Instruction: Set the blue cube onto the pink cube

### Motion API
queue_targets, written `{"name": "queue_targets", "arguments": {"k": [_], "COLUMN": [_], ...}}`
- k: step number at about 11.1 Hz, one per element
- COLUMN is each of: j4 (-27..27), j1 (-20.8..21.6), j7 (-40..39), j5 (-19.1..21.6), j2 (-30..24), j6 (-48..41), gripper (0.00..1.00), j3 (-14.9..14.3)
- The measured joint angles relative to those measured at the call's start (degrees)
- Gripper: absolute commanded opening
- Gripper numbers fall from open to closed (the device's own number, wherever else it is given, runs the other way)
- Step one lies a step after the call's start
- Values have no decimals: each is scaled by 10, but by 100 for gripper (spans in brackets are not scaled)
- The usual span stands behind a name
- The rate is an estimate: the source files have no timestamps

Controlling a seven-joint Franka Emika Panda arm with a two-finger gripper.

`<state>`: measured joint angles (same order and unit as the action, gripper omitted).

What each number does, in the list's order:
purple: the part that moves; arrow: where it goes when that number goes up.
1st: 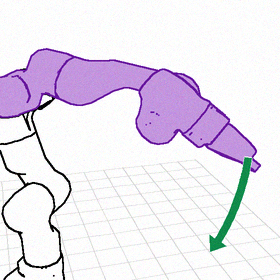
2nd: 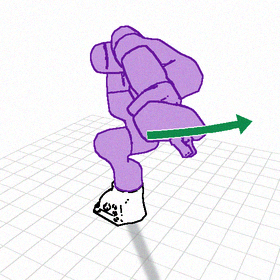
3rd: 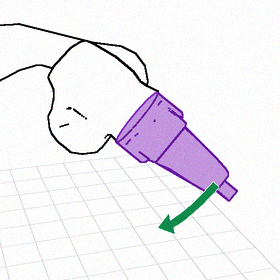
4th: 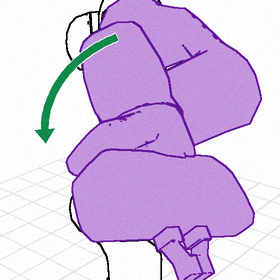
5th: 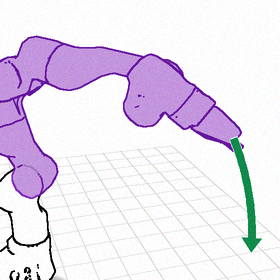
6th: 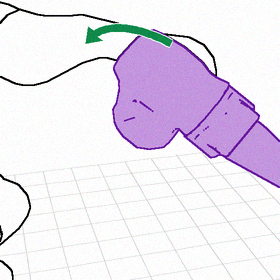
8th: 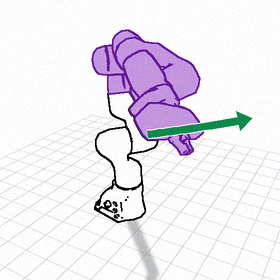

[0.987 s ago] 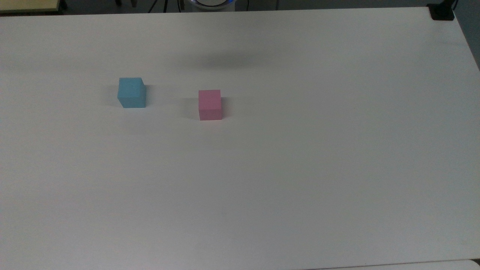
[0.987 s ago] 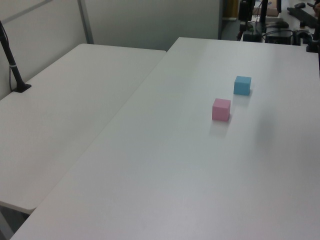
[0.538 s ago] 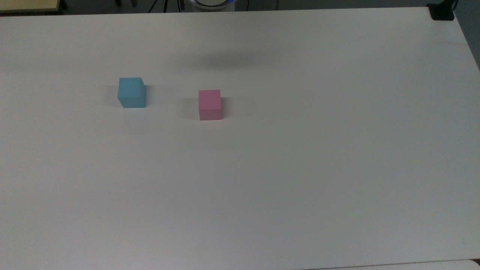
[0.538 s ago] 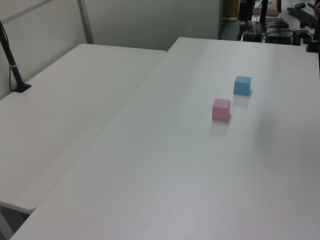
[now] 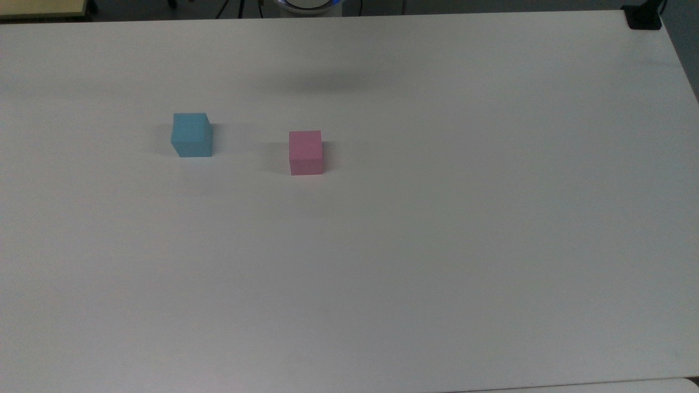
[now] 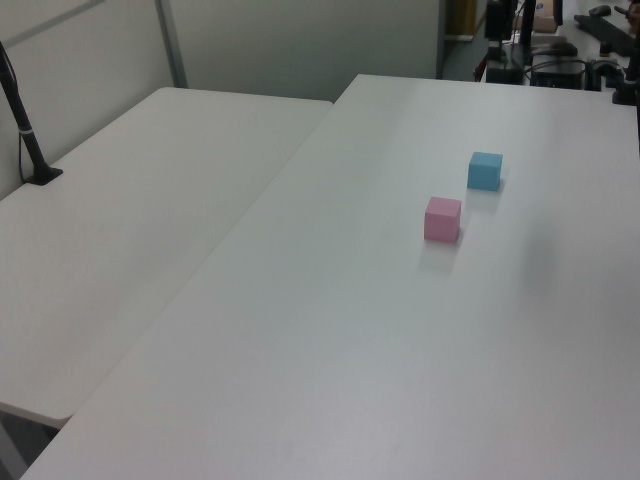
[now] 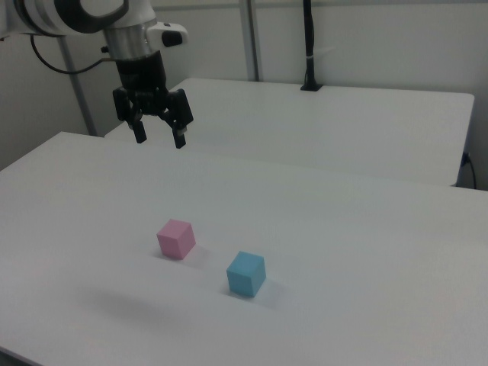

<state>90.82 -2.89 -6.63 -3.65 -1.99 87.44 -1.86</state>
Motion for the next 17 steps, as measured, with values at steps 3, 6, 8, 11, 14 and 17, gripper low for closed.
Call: {"name": "queue_targets", "arguments": {"k": [3, 6, 8, 11, 14, 17], "j4": [3, 49, 122, 160, 162, 211], "j1": [-14, -32, -32, -29, -24, -6], "j7": [-153, -236, -237, -235, -204, -167], "j5": [0, 2, 2, 10, 13, 14], "j2": [-6, -2, 11, 77, 133, 164], "j6": [-17, 10, 114, 212, 273, 385], "gripper": [100, 100, 100, 100, 100, 100], "j3": [-53, -111, -120, -119, -117, -115]}}
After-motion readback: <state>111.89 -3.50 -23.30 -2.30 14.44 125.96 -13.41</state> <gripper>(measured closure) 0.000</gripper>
